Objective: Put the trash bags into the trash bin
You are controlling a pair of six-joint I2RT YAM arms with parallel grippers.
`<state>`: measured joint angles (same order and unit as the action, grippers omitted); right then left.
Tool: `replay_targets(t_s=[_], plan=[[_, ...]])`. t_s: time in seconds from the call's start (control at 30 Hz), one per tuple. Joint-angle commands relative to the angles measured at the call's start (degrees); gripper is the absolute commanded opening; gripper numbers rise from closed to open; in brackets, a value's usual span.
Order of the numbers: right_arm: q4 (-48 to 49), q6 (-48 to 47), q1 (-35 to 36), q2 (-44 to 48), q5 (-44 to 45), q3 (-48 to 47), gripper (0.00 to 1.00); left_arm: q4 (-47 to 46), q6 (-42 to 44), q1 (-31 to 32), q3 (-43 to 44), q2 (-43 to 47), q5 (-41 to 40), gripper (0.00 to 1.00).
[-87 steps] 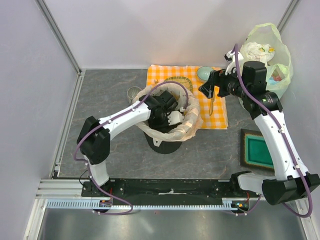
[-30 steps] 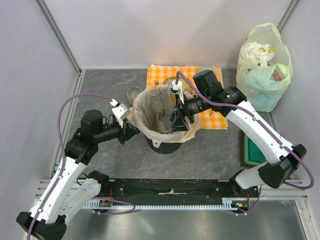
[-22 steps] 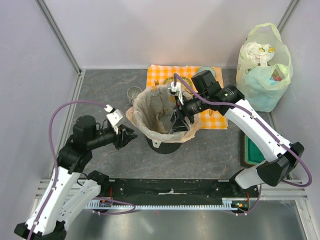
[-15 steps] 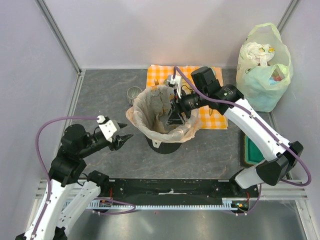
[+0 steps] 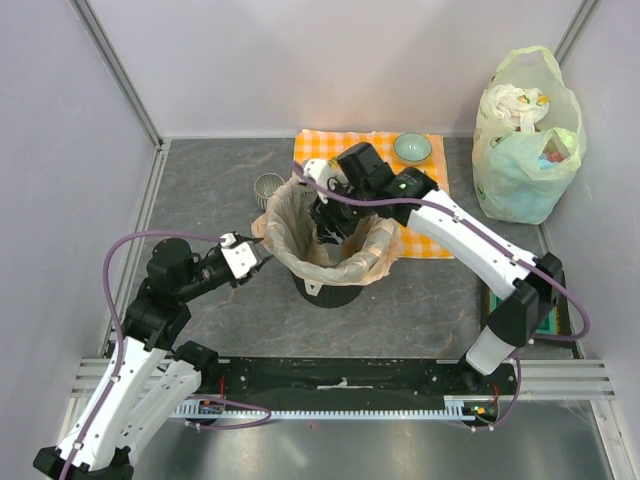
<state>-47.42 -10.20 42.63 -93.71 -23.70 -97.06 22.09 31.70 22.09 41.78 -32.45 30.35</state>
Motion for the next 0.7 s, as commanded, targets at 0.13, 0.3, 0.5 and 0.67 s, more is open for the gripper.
replay_targets(t_s=[0.13,0.3,0.5,0.67], plan=[[-4.9,-13.4,1.5,-3.5,9.9,1.2,0.62,-8.5,4.2,-0.3,-2.8,-2.3,1.0,0.48],[-4.5,-16.9,1.8,-5.6,10.3,5.2,0.62,-11.2,5.6,-0.3,-4.6,-4.5,1.4,0.28],[-1.1,-20.3,2.1,-8.9,12.2,12.0,0.62,-11.3,5.3,-0.3,-5.1,-5.7,1.5,0.02],[0.2,-19.5,2.5,-12.6,13.3,13.3,0.80,-11.0,4.9,-0.3,-5.5,-5.8,1.6,0.02]])
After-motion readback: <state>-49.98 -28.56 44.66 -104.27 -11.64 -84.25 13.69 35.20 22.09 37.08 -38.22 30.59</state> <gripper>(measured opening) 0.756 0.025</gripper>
